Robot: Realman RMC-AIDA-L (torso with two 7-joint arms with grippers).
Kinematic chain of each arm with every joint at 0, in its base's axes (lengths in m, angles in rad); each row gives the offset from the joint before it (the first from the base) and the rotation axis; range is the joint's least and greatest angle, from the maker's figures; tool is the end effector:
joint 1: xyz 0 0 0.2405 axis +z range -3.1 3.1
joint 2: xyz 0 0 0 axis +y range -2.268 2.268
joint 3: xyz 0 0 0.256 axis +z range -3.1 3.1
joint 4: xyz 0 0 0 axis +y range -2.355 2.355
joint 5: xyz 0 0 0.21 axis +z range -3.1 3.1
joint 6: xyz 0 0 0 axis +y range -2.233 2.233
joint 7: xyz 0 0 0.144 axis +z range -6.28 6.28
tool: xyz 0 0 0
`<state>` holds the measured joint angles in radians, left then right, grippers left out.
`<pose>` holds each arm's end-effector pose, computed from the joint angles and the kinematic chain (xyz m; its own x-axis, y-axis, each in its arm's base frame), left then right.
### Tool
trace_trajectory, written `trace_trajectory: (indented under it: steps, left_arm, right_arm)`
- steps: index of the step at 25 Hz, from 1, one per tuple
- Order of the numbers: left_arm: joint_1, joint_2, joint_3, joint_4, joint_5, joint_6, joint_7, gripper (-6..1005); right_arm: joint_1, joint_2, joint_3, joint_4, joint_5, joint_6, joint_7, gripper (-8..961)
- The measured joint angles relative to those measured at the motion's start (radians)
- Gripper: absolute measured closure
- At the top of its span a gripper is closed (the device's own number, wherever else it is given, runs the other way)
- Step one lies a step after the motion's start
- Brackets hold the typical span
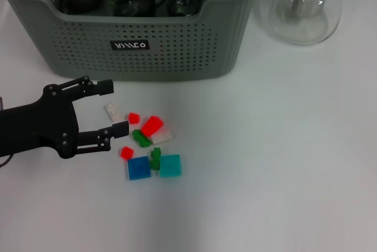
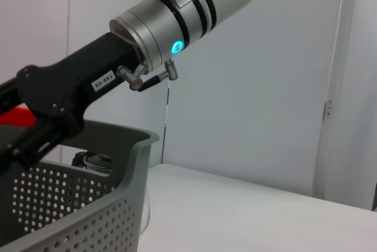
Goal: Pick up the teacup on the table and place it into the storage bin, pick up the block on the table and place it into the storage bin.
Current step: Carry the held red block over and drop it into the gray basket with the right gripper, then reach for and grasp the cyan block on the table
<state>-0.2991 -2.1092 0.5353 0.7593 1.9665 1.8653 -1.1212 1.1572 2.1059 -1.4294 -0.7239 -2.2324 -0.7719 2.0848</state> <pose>-0.2971 0.2473 0.0293 0.7651 0.1595 0.6239 0.3574 -0.9111 -0.2054 0.0160 0.4613 -0.0785 0.9968 -0.0460 -0.0648 -0.0720 -0.8680 -0.4913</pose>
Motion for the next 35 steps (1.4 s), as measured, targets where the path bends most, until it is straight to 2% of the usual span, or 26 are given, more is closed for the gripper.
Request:
trace_trajectory:
  steps: [3,5,11,13,16,21,24,28,29,30,35]
  left_arm:
    - [0.000,0.000,0.000,0.000,0.000,0.006,0.000,154]
    - [0.000,0.000,0.000,0.000,0.000,0.009,-0.001,154]
    - [0.005,0.000,-0.001,0.000,0.000,0.011,-0.001,154]
    - [0.006,0.000,-0.001,0.000,0.000,0.011,-0.001,154]
    - [0.007,0.000,-0.002,0.000,0.000,0.012,-0.001,155]
    - [0.011,0.006,-0.004,0.000,0.015,0.012,-0.001,155]
    - [0.013,0.016,-0.007,0.001,0.028,0.012,-0.001,155]
    - [0.014,0.022,-0.008,0.003,0.029,0.011,-0.002,155]
    - [0.014,0.022,-0.009,0.004,0.029,0.011,-0.003,155]
    - [0.014,0.022,-0.009,0.006,0.029,0.011,-0.004,155]
    - [0.011,0.022,-0.009,0.001,0.029,0.005,-0.007,155]
  right_arm:
    - [-0.053,-0.003,0.000,-0.102,0.024,-0.042,0.000,98]
    - [-0.119,-0.005,0.000,-0.233,0.053,-0.093,-0.001,100]
    - [-0.397,-0.008,0.036,-0.674,0.263,-0.258,-0.089,102]
    - [-0.483,-0.009,0.069,-0.773,0.378,-0.357,-0.138,102]
    - [-0.574,-0.010,0.143,-0.818,0.513,-0.581,-0.189,103]
    - [-0.635,-0.013,0.217,-0.735,0.517,-0.880,-0.201,107]
    - [-0.637,-0.014,0.226,-0.648,0.427,-0.968,-0.201,109]
    - [-0.589,-0.013,0.211,-0.510,0.263,-0.985,-0.226,112]
    - [-0.541,-0.009,0.194,-0.428,0.195,-0.975,-0.256,113]
    - [-0.541,-0.009,0.194,-0.428,0.195,-0.975,-0.256,114]
    - [-0.412,-0.006,0.138,-0.191,0.110,-0.865,-0.345,116]
